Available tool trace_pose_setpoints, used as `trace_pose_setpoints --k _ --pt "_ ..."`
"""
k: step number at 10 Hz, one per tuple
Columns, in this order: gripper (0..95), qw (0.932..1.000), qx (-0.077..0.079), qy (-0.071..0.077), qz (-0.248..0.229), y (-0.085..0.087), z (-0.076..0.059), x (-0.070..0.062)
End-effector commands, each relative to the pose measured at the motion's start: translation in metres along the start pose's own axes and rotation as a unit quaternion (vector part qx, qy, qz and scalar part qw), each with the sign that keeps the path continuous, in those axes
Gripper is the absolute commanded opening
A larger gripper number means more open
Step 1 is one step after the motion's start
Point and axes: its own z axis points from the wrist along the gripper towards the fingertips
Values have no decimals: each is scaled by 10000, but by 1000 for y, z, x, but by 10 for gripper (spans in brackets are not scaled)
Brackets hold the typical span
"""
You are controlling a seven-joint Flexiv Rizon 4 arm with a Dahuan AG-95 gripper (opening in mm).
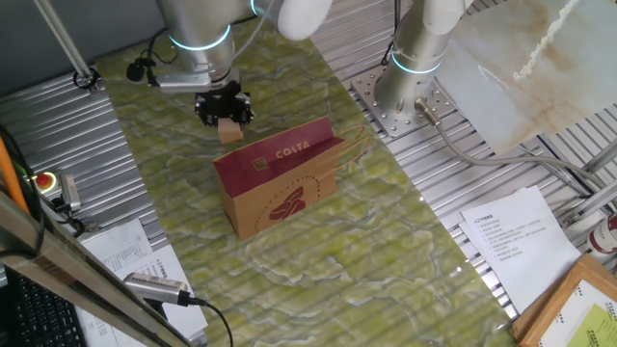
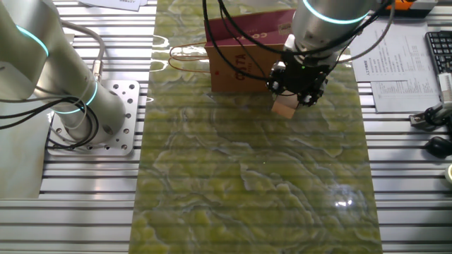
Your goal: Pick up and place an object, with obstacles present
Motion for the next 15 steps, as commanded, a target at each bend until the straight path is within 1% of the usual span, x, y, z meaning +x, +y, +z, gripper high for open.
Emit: trace_pose_setpoints --k 1,2,3,5,6,7,8,9,10,11,12,13,14,15 --pt "0 9998 -69 45 207 -1 0 -1" --pt "0 9998 -93 -30 193 -1 0 -1" --pt "0 9999 -85 -18 118 -1 0 -1" --pt "0 9997 19 62 -225 -1 0 -1" --pt "0 9995 38 51 -302 -3 6 1" --pt "0 9984 186 232 -471 -6 17 5" --pt "0 9979 256 248 -534 -9 27 9" --pt "0 9976 315 215 -574 -11 38 12" --pt "0 9974 364 137 -614 -11 48 12" --pt "0 9964 502 44 -684 -11 58 11" --pt "0 9958 554 -41 -723 -11 64 10" --pt "0 9955 556 -81 -766 -11 68 9" --pt "0 9945 505 -188 -903 -14 73 6" --pt "0 9935 425 -289 -1012 -16 74 4"
